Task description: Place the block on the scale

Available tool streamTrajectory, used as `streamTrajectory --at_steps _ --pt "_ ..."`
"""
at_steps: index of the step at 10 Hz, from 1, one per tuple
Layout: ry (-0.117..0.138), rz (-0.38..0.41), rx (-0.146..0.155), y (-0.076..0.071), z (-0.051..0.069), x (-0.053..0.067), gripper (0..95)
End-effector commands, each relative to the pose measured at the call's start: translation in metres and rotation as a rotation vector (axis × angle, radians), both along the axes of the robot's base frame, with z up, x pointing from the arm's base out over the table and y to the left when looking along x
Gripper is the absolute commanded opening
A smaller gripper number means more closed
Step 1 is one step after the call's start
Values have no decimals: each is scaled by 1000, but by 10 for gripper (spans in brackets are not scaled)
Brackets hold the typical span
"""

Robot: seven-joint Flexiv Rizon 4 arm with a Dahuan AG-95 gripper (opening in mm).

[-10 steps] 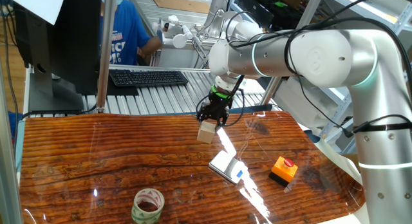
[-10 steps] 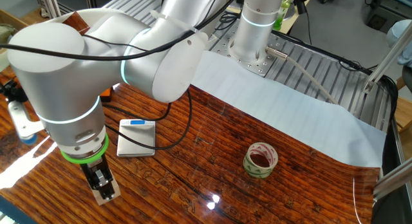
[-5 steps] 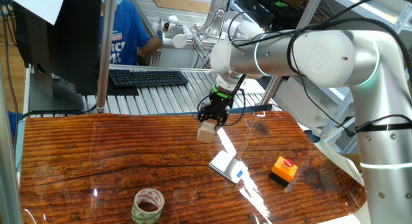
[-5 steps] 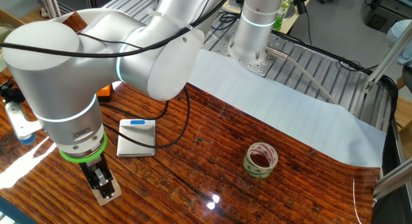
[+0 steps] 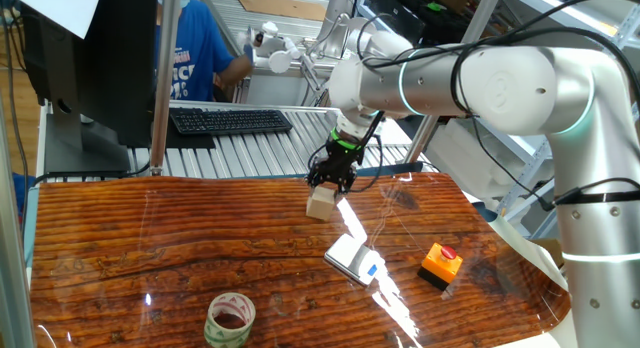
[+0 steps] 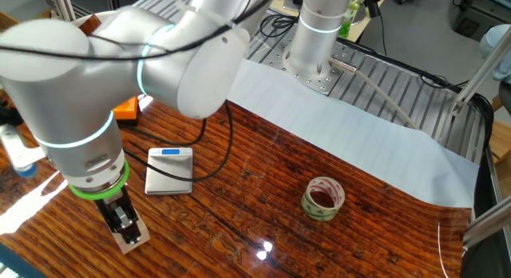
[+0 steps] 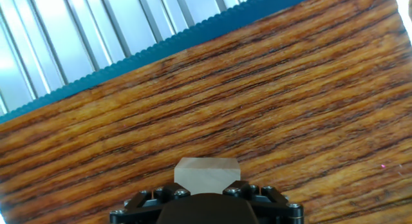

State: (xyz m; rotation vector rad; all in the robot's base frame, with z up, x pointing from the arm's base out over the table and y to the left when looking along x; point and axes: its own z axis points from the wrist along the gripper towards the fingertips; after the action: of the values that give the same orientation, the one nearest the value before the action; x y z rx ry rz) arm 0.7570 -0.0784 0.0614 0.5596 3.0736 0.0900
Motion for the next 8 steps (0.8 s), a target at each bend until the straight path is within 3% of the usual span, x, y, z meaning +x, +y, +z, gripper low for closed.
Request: streamTrajectory --at_steps 1,3,8 --pt "-1 0 -7 0 6 -1 190" --pt "1 1 -9 0 15 -7 190" --pt "-2 24 -11 3 18 -49 190"
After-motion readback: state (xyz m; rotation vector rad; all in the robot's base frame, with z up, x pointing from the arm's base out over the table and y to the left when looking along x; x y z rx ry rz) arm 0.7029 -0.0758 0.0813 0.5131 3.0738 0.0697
